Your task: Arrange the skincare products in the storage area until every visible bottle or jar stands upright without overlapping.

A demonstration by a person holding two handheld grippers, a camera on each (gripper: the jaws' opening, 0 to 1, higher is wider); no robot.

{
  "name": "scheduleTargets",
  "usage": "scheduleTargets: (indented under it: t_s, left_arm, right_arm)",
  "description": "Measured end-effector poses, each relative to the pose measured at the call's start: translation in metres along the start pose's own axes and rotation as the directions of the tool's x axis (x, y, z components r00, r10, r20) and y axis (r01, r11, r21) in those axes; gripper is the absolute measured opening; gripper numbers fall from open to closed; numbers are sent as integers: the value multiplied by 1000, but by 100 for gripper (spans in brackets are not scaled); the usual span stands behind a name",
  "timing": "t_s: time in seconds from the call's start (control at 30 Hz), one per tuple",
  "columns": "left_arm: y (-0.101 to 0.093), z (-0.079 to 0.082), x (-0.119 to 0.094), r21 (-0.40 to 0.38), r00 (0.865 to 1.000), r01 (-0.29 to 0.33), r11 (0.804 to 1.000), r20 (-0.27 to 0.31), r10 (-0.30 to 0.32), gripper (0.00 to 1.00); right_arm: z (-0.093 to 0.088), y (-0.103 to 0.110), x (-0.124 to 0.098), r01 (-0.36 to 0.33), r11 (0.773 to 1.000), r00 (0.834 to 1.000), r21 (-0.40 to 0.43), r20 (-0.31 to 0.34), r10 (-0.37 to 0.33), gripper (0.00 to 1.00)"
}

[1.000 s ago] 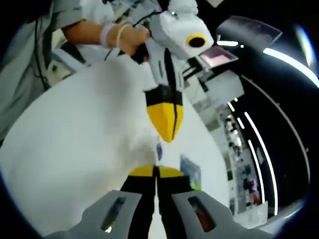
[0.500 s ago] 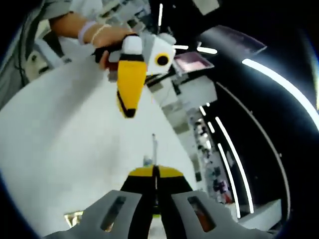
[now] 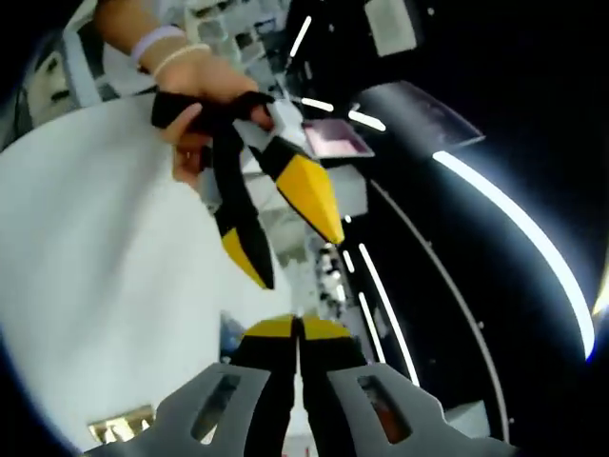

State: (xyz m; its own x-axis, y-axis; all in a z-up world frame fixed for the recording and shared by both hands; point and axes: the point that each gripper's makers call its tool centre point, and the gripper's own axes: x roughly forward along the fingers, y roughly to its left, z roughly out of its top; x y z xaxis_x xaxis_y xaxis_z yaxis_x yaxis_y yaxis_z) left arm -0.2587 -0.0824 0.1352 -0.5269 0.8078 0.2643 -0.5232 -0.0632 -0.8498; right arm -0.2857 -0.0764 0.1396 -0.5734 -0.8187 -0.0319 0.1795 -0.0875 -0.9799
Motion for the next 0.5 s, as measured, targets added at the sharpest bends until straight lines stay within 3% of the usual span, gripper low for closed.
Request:
scheduleTargets:
  t_s: [0.23, 0.43, 0.47, 0.5]
  left_arm:
    - [9, 13, 3, -31, 999, -12, 999, 51, 14, 32]
    - [7, 15, 0, -35, 996, -15, 999, 82, 18, 4]
    - [8, 16, -1, -24, 996, -24, 999, 88, 26, 1]
    - [11, 17, -1, 35, 994, -47, 998, 98, 44, 1]
  right_arm:
    - [10, -1, -2, 10, 1000, 999, 9, 44, -10, 0]
    - [9, -2, -3, 25, 1000, 999, 11, 34, -26, 0]
    - [9, -2, -3, 27, 1000, 999, 12, 36, -27, 1]
    - [10, -3, -4, 35, 999, 998, 9, 46, -35, 1]
